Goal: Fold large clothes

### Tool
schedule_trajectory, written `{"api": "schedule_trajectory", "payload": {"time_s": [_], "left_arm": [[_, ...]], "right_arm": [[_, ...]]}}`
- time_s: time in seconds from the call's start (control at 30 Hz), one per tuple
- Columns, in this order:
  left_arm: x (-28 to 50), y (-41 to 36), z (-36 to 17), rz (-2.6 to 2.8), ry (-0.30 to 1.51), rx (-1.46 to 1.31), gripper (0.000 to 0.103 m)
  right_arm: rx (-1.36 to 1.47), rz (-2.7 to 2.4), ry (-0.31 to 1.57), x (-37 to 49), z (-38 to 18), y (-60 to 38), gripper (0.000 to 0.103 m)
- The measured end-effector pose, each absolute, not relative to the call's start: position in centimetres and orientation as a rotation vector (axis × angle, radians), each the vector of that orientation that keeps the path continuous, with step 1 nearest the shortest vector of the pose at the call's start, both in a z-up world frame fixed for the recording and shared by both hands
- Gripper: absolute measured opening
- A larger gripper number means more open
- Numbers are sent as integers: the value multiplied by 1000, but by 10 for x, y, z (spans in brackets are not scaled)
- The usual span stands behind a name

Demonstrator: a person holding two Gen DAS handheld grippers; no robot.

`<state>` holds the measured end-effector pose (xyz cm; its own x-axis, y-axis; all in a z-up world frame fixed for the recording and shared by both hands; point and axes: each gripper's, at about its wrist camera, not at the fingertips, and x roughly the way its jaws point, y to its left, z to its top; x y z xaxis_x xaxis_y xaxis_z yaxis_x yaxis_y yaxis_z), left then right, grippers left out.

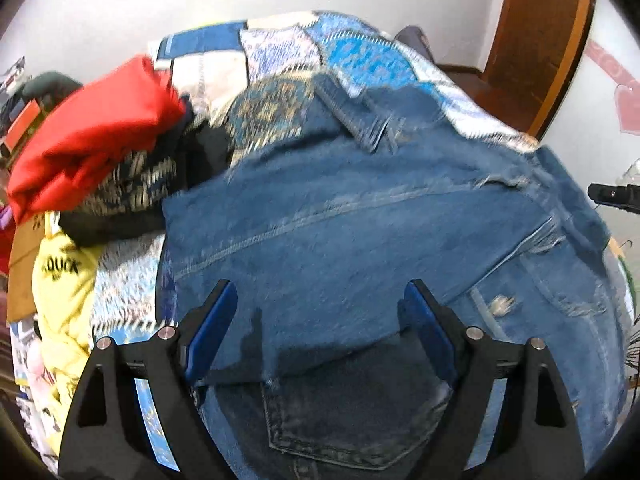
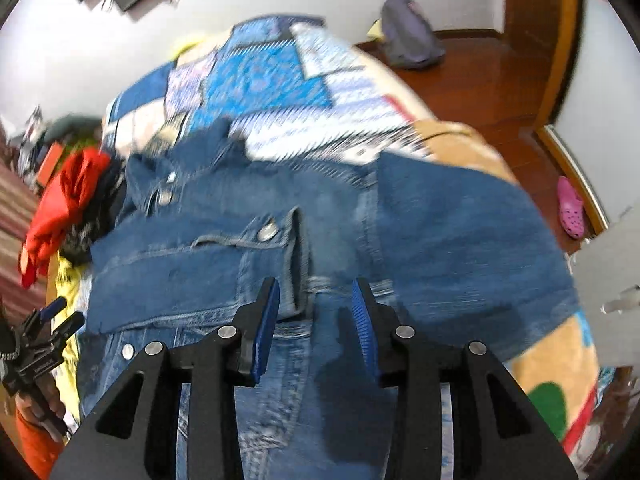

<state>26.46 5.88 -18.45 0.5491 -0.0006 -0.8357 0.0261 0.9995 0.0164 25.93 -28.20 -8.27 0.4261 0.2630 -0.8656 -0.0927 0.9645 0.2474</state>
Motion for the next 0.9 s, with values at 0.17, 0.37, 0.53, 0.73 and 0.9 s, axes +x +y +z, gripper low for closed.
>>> {"api": "schedule_trajectory", "payload": {"time_s": [0.17, 0.37, 0.53, 0.73, 0.9], "left_arm": [[277, 45, -151, -44, 909, 1, 85], [295, 25, -137, -70, 870, -25, 86], [305, 7, -149, -98, 906, -38, 86], [307, -6, -167, -111, 955, -26, 86], [308, -5, -174, -96, 975, -29, 86]], "right_arm": [[220, 154, 1017, 249, -64, -323, 44], [288, 45, 1016, 237, -72, -376, 47], [411, -14, 1112, 233, -112, -414, 47], [614, -16, 1205, 234, -159, -440, 47], [677, -16, 1163, 247, -166, -444, 47]]}}
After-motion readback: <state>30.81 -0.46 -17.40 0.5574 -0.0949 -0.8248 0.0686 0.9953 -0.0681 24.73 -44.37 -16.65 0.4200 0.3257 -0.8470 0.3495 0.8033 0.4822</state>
